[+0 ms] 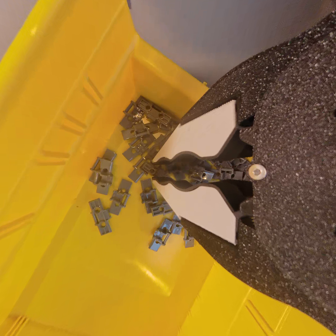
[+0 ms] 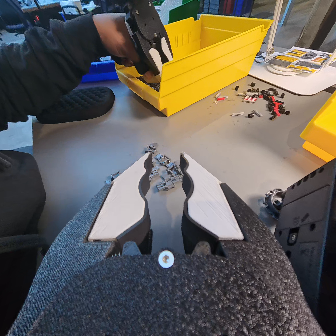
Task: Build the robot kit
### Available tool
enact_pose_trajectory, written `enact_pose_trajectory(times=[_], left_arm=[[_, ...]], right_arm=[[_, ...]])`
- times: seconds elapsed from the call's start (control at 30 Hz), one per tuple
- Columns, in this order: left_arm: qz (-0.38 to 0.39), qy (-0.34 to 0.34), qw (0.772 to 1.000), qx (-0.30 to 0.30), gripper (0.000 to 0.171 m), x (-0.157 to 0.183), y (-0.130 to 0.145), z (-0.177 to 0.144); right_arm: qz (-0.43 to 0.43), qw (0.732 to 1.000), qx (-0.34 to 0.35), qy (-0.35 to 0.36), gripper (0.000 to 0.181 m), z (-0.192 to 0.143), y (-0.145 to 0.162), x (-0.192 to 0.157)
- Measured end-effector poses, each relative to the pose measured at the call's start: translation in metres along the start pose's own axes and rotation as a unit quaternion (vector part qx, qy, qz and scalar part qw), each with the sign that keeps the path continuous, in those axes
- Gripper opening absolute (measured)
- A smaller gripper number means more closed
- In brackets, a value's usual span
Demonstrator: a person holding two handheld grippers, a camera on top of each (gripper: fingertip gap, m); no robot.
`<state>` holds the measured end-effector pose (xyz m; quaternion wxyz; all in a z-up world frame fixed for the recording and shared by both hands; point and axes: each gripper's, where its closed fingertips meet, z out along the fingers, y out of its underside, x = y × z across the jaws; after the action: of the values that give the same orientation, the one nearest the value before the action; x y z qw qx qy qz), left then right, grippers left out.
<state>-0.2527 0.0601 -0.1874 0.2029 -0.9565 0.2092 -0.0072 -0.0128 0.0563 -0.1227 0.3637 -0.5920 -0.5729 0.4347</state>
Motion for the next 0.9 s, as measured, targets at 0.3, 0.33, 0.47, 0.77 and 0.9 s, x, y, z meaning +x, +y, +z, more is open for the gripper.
enact_pose_trajectory(times=[0.3,0.33,0.47,0.77,0.9], left_arm=[[0.038,0.107,0.972,0.205,0.008,0.079,-0.046,-0.085],[0.049,0.139,0.963,0.226,0.008,0.101,-0.048,-0.091],[0.073,0.170,0.951,0.247,0.008,0.160,-0.049,-0.069],[-0.083,0.012,0.940,0.331,0.022,0.058,-0.057,-0.097],[-0.108,-0.098,0.972,0.186,0.027,-0.008,-0.028,-0.070]], right_arm=[[0.000,1.000,0.007,-0.005,0.031,0.003,-0.002,-0.002],[0.001,1.000,0.011,-0.006,0.031,0.004,-0.004,-0.002],[-0.004,1.000,0.018,-0.012,0.031,0.009,-0.011,-0.004],[-0.017,0.999,0.023,-0.015,0.031,0.010,-0.020,-0.008],[-0.007,1.000,0.024,-0.018,0.031,0.014,-0.015,-0.011]])
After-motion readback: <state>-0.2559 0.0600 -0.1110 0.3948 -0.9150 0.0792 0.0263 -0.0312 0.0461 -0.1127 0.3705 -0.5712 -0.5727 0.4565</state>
